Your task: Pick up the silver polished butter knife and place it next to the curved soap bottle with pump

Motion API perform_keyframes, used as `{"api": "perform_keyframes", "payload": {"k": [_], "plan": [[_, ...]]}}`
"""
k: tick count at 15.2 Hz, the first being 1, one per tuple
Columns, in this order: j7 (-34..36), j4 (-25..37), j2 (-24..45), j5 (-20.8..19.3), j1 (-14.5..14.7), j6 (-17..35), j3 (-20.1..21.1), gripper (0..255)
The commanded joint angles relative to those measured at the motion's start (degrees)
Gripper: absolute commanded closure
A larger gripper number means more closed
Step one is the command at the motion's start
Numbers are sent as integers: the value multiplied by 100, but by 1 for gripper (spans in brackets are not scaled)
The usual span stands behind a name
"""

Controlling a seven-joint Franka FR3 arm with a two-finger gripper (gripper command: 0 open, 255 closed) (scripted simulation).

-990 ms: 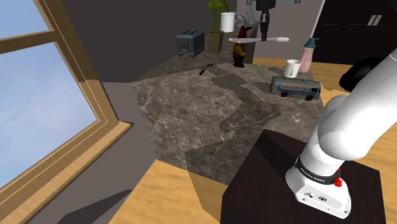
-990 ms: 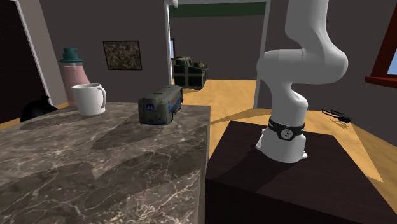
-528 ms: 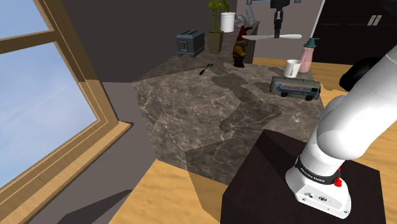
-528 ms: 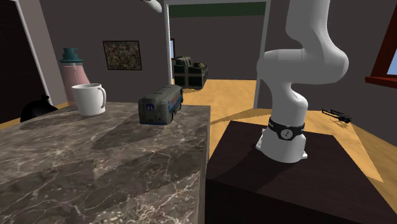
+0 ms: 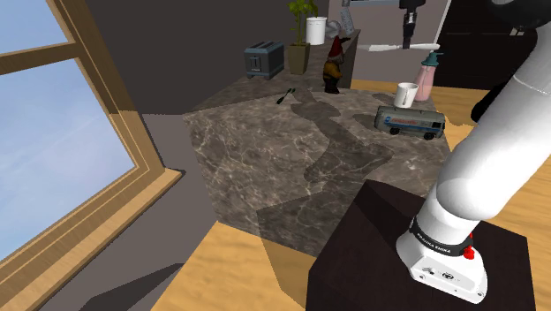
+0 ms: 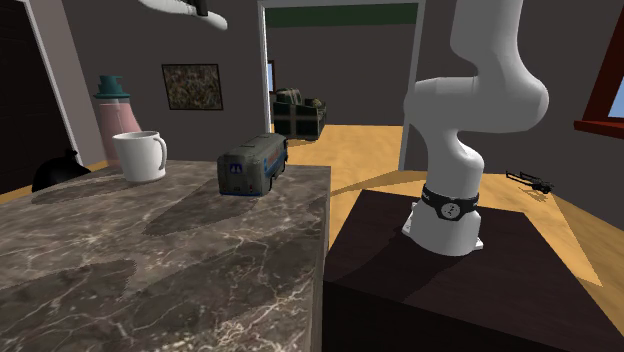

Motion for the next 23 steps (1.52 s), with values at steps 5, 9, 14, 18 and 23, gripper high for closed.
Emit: {"api": "perform_keyframes", "payload": {"k": [5,9,14,18,23], "plan": [[-1304,820,1018,702,-537,90,-776,255],[-2231,1606,1973,1496,-1291,7,-1080,255],[-3159,3048,3246,2544,-2747,-413,-1013,255],[-3415,3629,3744,2902,-3411,-510,-859,255],[-3372,2788,3498,2713,-3017,60,-946,255]]}}
